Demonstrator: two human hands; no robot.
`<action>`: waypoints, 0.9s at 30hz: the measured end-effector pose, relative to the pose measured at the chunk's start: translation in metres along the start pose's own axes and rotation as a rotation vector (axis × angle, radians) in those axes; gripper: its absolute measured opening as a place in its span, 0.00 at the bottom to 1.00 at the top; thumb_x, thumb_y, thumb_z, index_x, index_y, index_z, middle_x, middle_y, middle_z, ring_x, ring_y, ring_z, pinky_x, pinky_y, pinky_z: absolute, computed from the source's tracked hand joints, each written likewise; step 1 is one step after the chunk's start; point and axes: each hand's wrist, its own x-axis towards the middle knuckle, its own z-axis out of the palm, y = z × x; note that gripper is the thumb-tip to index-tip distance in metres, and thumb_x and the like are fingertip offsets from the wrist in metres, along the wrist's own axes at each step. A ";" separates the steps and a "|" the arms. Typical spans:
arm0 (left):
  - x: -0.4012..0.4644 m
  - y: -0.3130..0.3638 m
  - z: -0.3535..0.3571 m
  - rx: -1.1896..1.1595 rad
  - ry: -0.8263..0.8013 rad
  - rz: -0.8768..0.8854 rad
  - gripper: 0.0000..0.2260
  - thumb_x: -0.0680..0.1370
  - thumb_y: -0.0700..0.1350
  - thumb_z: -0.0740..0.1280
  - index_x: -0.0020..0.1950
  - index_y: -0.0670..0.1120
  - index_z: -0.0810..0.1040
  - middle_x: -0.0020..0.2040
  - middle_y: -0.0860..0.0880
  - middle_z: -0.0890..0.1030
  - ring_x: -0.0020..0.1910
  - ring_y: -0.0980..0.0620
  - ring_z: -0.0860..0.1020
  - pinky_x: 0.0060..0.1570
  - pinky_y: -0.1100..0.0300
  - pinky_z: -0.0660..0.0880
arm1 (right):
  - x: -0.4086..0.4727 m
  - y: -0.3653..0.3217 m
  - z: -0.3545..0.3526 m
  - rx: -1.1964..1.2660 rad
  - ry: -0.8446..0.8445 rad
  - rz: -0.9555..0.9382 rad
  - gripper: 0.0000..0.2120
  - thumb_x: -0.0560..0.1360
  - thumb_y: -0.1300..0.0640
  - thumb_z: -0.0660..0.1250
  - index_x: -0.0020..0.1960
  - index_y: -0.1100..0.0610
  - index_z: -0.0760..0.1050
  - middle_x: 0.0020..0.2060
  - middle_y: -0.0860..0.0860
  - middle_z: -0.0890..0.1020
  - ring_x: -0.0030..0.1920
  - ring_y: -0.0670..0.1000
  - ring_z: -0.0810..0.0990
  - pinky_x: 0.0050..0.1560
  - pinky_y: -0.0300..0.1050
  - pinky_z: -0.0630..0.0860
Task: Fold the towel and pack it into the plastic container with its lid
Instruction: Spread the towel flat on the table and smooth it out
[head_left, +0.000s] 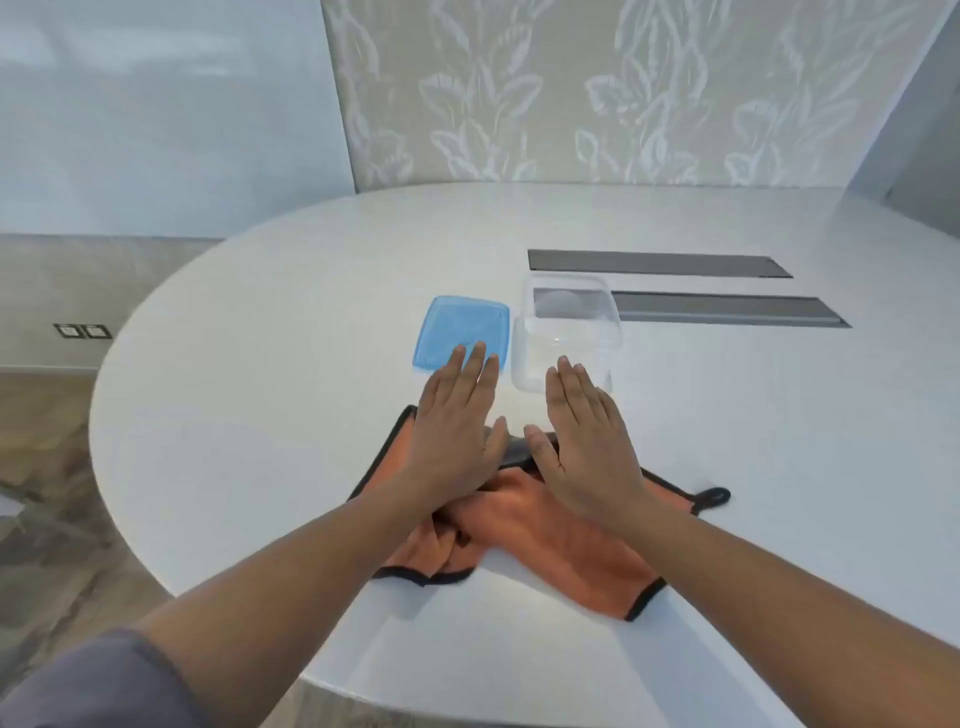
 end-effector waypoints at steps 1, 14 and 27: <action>-0.002 -0.002 0.002 -0.006 -0.031 -0.010 0.34 0.79 0.53 0.60 0.83 0.45 0.56 0.84 0.46 0.54 0.83 0.46 0.48 0.80 0.48 0.49 | -0.004 0.001 0.002 -0.001 -0.052 0.012 0.36 0.82 0.39 0.47 0.84 0.57 0.50 0.84 0.52 0.49 0.83 0.52 0.46 0.81 0.54 0.50; -0.016 -0.019 0.014 -0.210 -0.273 -0.160 0.22 0.77 0.61 0.64 0.68 0.53 0.79 0.67 0.55 0.80 0.68 0.51 0.75 0.71 0.48 0.66 | -0.033 0.018 0.020 0.140 -0.245 0.042 0.34 0.81 0.32 0.46 0.82 0.47 0.58 0.82 0.47 0.59 0.82 0.50 0.54 0.79 0.58 0.58; -0.011 -0.021 -0.012 -0.215 -0.645 -0.064 0.27 0.71 0.54 0.71 0.71 0.62 0.76 0.77 0.60 0.69 0.79 0.54 0.63 0.77 0.48 0.59 | -0.035 0.023 0.019 0.353 -0.134 0.226 0.29 0.72 0.61 0.65 0.74 0.56 0.71 0.70 0.52 0.75 0.70 0.53 0.71 0.71 0.42 0.63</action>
